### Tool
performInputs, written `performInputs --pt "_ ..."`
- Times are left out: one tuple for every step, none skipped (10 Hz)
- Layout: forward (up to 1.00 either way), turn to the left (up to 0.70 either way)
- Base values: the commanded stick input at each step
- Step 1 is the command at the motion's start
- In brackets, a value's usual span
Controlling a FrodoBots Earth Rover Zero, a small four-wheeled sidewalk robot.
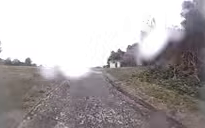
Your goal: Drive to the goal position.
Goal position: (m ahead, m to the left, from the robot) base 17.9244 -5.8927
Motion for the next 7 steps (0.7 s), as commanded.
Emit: performInputs --pt "0.85 0.00" --pt "0.85 0.00" --pt "0.85 0.00" --pt "0.85 0.00" --pt "0.85 0.00" --pt "0.85 0.00" --pt "0.85 0.02"
